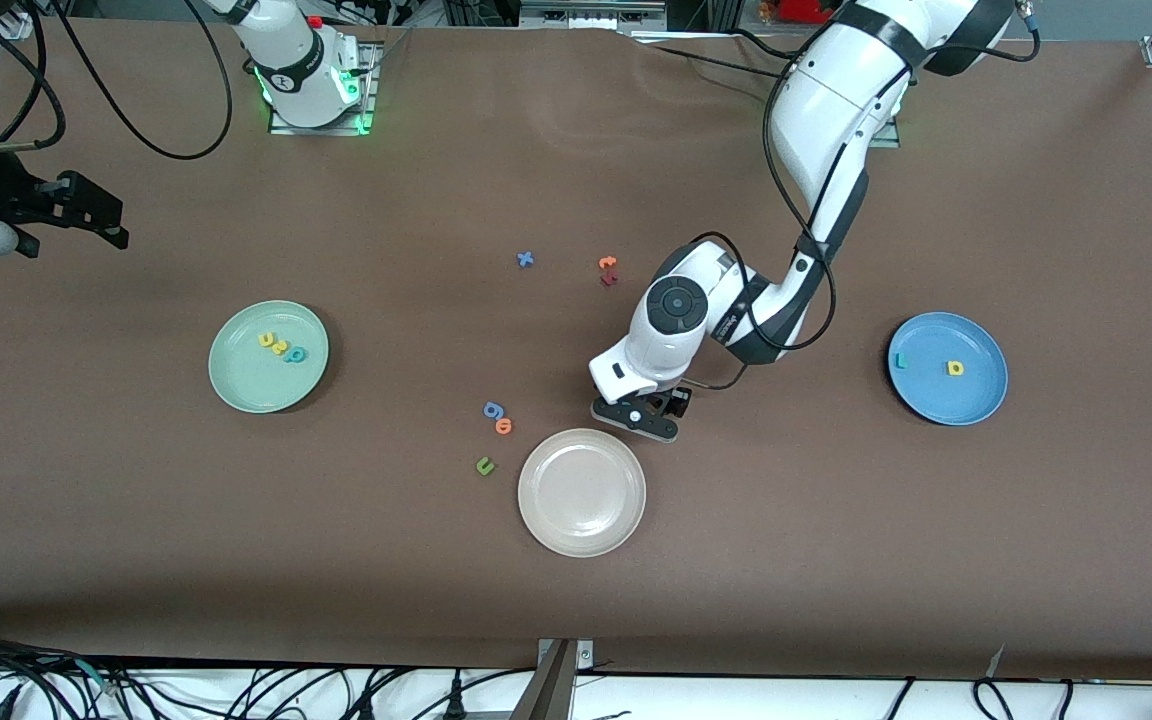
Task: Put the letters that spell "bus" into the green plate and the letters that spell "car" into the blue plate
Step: 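Move the left gripper to the cyan c beside the white plate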
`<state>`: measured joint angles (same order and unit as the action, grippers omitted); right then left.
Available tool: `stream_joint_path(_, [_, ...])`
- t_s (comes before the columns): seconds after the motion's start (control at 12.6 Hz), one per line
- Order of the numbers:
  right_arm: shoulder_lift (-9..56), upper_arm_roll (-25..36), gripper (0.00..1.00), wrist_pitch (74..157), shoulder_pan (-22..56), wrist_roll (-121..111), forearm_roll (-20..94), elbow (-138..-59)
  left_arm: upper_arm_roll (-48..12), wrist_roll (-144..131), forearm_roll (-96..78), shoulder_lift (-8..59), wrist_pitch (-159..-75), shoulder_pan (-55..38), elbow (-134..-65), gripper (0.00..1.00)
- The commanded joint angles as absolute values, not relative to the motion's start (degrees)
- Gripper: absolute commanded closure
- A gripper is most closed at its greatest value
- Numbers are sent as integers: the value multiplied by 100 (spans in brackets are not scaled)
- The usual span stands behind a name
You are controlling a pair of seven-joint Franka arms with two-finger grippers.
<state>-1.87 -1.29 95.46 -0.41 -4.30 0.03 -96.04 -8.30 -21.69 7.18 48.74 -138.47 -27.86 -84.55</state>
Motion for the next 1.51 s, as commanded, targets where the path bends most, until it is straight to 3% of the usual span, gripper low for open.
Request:
stream_joint_path(0.0, [-272,-44,0,9651,61,261,44,-9729,-747,-2399,932,5053,-13851,-2892,-8218,13])
stream_joint_path(0.32, [-168,-35,0,9598,53,281,53,-9660,-729,-2399,967,5106,-13922,-2900,-8218,29])
stream_joint_path(1.35, [-149,-62,0,9606,62,211,53,-9659,-703,-2382,1186,5229,-14186,-2944,-8156,28])
stream_joint_path(1.43, [-149,-62,0,9606,62,211,53,-9659,-694,-2364,1204,5229,-14186,-2944,-8156,32])
